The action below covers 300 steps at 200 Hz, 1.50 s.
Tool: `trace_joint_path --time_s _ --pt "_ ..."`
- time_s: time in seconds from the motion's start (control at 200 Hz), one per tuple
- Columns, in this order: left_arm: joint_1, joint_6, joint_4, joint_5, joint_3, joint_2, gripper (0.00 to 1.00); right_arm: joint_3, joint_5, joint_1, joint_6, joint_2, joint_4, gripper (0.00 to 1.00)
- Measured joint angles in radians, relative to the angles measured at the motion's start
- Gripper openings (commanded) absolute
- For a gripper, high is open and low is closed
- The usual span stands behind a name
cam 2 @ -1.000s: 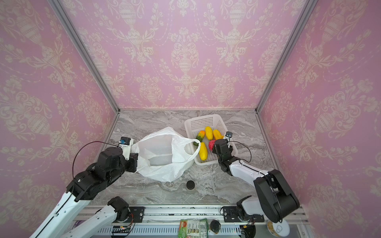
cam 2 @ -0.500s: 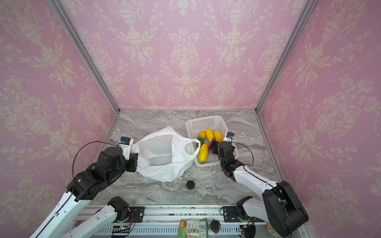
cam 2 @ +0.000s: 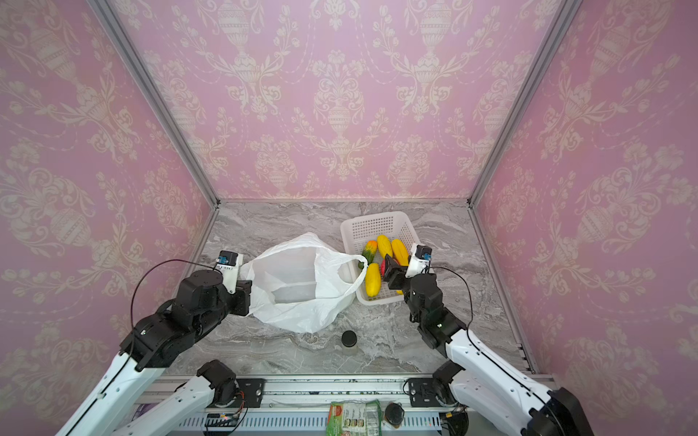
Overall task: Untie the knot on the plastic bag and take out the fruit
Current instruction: 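Carry the yellow round fruit over the white basket and release it, then move the right gripper back into the bag toward the orange-yellow fruit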
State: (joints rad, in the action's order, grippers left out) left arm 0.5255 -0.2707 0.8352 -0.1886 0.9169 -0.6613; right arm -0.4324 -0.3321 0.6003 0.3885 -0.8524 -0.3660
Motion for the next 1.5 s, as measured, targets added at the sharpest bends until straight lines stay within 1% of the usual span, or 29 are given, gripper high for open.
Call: trace_joint_path --time_s 0.045,0.105,0.18,0.23,0.36,0.425,0.48,0.55,0.63,0.736,0.841,0.946,1.041,1.131,1.211,1.286,1.356,1.501 --pt "0.0 0.0 0.0 0.0 0.0 0.002 0.0 -0.029 0.022 0.074 -0.03 -0.014 -0.003 0.72" --pt "0.0 0.0 0.0 0.0 0.0 0.002 0.0 -0.093 0.047 0.176 -0.068 -0.07 -0.003 0.71" --pt "0.0 0.0 0.0 0.0 0.0 0.0 0.0 -0.201 0.077 0.285 -0.107 -0.187 -0.017 0.7" --pt "0.0 0.001 0.0 0.0 0.0 -0.004 0.0 -0.277 0.1 0.352 -0.13 -0.29 -0.039 0.7" --pt "0.0 0.002 0.001 0.0 0.0 -0.033 0.0 -0.435 0.143 0.472 -0.155 -0.57 -0.077 0.7" --pt "0.0 0.002 0.003 0.0 0.003 -0.046 0.0 -0.509 0.154 0.497 -0.145 -0.709 -0.065 0.66" --pt "0.0 0.001 0.006 0.0 0.01 -0.051 0.0 -0.582 0.143 0.497 -0.121 -0.822 -0.021 0.62" --pt "0.0 -0.005 0.013 0.0 0.032 -0.043 0.0 -0.667 0.109 0.481 -0.07 -0.943 0.049 0.62" --pt "-0.001 -0.029 0.0 0.008 0.045 -0.014 0.0 -0.683 0.08 0.447 -0.012 -1.009 0.089 0.62" --pt "-0.001 -0.087 -0.04 0.047 0.03 0.037 0.0 -0.654 0.035 0.394 0.05 -1.017 0.119 0.63" --pt "-0.001 -0.163 -0.139 0.107 -0.055 0.056 0.0 -0.653 -0.014 0.351 0.091 -1.017 0.133 0.66" --pt "-0.001 -0.232 -0.244 0.156 -0.18 0.032 0.0 -0.653 -0.067 0.342 0.12 -1.017 0.147 0.71" --pt "-0.001 -0.278 -0.319 0.181 -0.274 -0.009 0.0 -0.653 -0.114 0.345 0.142 -1.017 0.166 0.79" --pt "-0.001 -0.305 -0.365 0.184 -0.329 -0.033 0.0 -0.674 -0.137 0.344 0.155 -1.026 0.208 0.8" --pt "-0.001 -0.315 -0.386 0.182 -0.354 -0.023 0.0 -0.768 -0.131 0.336 0.163 -1.083 0.254 0.8" --pt "-0.001 -0.316 -0.389 0.172 -0.363 0.012 0.0 -0.893 -0.108 0.325 0.163 -1.176 0.277 0.8" --pt "0.0 -0.316 -0.383 0.147 -0.364 0.068 0.0 -1.021 -0.073 0.316 0.161 -1.274 0.311 0.79" --pt "0.0 -0.315 -0.346 0.071 -0.362 0.213 0.0 -1.345 0.013 0.307 0.135 -1.49 0.424 0.78"
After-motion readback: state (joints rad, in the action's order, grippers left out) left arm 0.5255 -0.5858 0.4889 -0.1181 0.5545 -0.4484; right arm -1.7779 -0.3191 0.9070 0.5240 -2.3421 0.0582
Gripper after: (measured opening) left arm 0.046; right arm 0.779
